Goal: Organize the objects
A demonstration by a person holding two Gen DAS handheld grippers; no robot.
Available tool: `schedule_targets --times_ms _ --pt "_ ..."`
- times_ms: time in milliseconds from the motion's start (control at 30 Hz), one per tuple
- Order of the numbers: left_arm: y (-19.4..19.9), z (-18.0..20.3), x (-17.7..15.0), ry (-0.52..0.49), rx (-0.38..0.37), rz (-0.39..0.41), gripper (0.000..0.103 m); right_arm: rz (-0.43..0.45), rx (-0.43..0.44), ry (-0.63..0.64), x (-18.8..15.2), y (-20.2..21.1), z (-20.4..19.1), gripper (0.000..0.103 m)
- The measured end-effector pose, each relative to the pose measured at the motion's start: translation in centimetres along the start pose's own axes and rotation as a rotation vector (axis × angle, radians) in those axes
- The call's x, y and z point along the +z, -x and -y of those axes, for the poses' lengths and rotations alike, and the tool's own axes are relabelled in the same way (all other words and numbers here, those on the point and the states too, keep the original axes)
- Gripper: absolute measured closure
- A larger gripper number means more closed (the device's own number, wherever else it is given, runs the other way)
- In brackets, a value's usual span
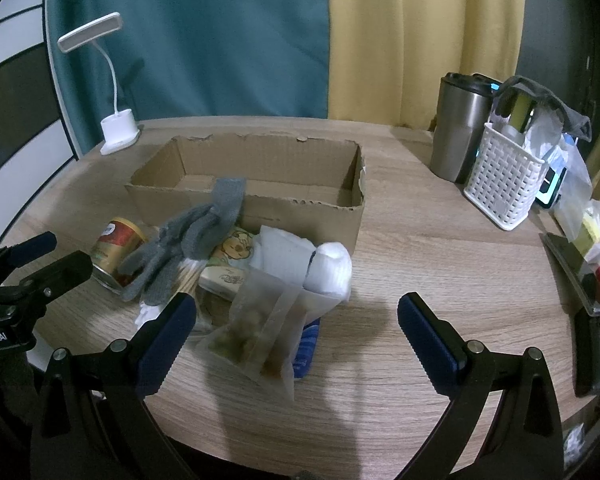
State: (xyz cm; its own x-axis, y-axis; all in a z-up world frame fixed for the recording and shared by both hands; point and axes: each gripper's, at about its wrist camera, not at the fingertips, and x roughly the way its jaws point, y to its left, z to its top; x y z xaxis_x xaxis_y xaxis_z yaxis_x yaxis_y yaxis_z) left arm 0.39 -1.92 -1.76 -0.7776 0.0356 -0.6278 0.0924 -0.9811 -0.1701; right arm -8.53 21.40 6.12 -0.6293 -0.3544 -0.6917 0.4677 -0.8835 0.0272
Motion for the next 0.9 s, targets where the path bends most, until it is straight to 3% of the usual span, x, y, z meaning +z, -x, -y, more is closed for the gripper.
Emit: schedule_targets --times_ms 900 --pt "-5.8 -2.6 0.6 0.023 0.06 -0.097 0.001 -0.094 0.018 -0.044 0.2 -4.9 1.3 0.001"
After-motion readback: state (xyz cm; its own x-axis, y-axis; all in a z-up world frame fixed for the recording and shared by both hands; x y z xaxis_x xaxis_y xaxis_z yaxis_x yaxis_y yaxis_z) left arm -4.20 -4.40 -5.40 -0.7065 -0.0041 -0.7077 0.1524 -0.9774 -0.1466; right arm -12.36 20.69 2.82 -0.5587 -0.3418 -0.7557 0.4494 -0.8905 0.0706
